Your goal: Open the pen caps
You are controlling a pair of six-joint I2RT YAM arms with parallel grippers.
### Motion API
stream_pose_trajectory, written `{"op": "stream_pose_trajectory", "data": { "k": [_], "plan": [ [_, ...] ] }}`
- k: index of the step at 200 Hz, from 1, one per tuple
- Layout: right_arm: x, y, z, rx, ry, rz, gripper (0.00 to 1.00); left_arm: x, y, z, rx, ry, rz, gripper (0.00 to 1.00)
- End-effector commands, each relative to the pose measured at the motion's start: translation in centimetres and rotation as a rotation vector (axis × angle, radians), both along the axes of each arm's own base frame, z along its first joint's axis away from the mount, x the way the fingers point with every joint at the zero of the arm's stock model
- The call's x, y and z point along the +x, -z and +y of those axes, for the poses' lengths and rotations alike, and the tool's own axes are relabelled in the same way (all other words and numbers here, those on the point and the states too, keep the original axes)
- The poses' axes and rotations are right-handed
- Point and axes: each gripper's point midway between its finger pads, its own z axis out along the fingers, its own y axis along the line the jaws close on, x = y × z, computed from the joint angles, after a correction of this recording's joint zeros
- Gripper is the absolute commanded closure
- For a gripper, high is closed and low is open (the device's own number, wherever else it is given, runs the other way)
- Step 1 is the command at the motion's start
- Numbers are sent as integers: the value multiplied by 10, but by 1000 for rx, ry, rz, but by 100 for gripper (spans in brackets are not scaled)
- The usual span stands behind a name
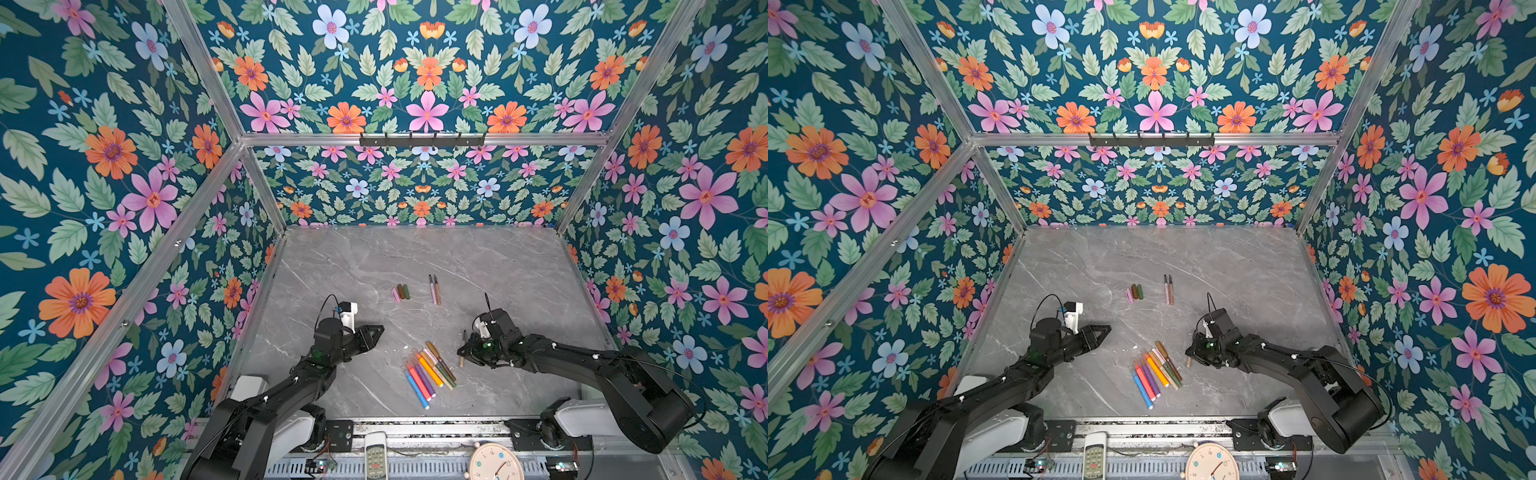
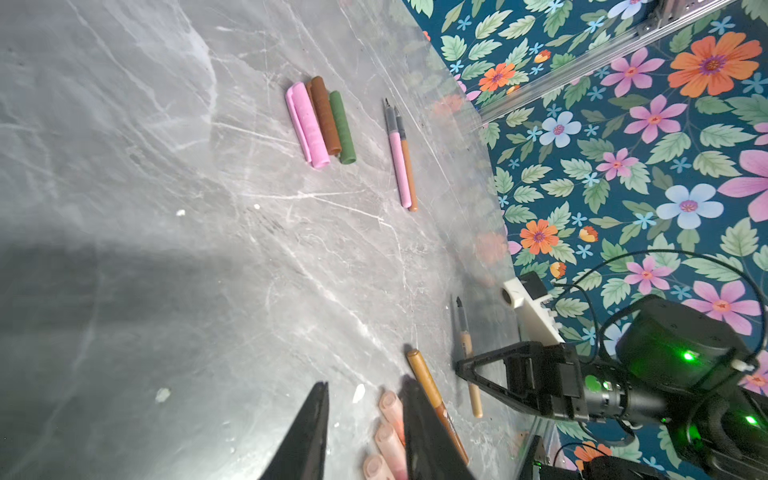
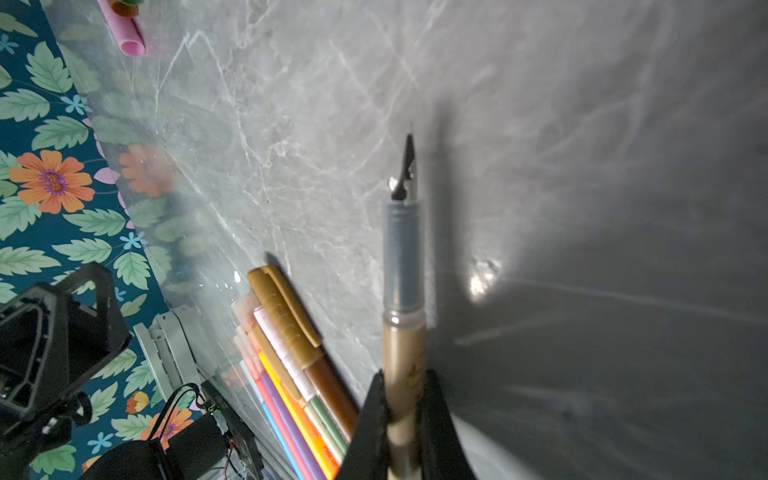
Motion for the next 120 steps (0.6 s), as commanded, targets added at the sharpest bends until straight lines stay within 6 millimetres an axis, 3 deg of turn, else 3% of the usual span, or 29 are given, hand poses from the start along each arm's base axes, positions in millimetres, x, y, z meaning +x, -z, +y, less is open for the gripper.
{"op": "stream_pose_trajectory", "data": {
  "k": [1, 47, 86, 120],
  "plan": [
    [11, -2, 4, 0, 29, -14, 100, 1, -3, 1, -4, -11, -14, 67],
    [26, -3, 23, -26, -6, -8, 100, 6, -6, 0, -4, -9, -28, 67],
    [23, -7, 38, -128, -72, -20, 100, 11, -19, -1, -47, -28, -96, 68],
    [16, -10, 27, -170, -58, -33, 100, 30, -40, -2, -33, -45, -185, 67]
  ]
}}
